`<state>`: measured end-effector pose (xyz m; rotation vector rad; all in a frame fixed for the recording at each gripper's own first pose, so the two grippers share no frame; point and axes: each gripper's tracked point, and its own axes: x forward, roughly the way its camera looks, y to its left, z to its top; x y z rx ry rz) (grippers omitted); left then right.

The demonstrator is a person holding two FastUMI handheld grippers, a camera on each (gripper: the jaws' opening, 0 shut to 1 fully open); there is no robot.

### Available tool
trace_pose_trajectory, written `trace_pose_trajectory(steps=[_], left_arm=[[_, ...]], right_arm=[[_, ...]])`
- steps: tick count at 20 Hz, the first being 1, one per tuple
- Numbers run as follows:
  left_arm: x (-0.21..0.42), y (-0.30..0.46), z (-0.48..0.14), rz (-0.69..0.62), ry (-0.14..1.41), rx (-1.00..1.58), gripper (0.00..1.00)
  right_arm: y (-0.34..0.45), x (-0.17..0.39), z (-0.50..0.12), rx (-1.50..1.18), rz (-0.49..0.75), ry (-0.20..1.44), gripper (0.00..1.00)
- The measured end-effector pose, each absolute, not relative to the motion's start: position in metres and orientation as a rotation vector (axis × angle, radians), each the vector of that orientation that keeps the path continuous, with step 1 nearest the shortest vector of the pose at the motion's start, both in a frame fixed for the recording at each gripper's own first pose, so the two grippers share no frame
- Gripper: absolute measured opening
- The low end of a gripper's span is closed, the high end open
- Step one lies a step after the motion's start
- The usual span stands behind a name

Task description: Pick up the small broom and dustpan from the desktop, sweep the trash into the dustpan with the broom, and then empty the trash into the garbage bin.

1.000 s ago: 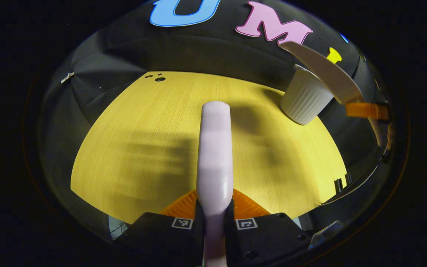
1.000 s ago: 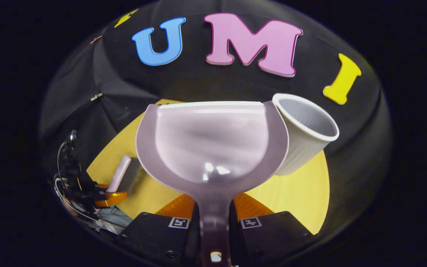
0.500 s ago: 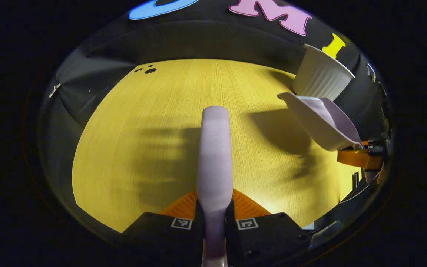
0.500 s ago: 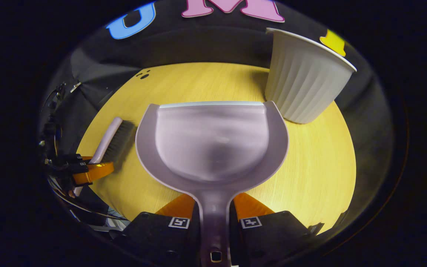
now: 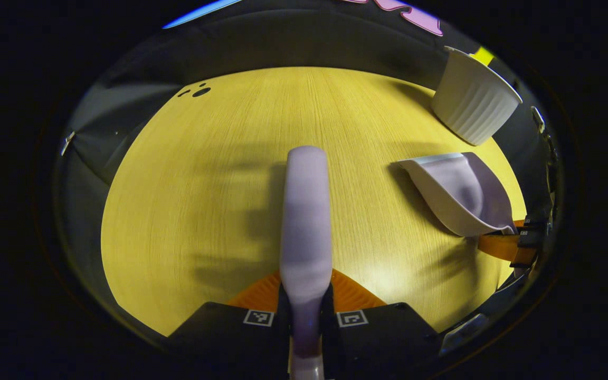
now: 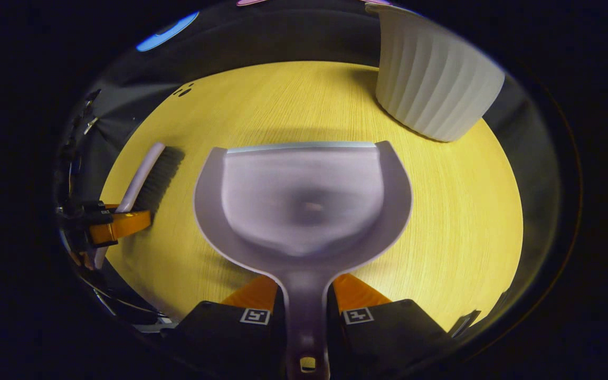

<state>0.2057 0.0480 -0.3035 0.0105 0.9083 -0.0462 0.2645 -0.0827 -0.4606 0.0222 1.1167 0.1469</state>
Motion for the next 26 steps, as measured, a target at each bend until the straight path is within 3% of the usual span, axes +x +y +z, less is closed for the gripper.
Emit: trace_pose_trajectory(steps=[5,6,7,11,16,26], left_arm=[[0.208,0.048,-0.306,-0.037,0.926,0.059,0.32],[0.209,0.047,-0.306,-0.033,0.925,0.065,0.34],[0.208,0.046,-0.306,-0.038,0.930,0.060,0.35],[0.199,0.041,-0.292,-0.049,0.871,0.074,0.96],[0.167,0.034,-0.220,-0.053,0.674,0.059,0.97],[0.063,0.037,-0.040,0.040,0.013,0.085,0.96]], right_arm=[[-0.075,0.264,-0.464,0.033,0.167,1.133,0.33],[-0.075,0.266,-0.463,0.040,0.164,1.131,0.46],[-0.072,0.265,-0.461,0.059,0.173,1.130,0.39],[-0.079,0.273,-0.442,0.081,0.132,1.065,0.99],[-0.095,0.276,-0.371,0.093,0.070,0.859,1.00],[-0.111,0.241,-0.184,0.035,0.045,0.263,0.99]])
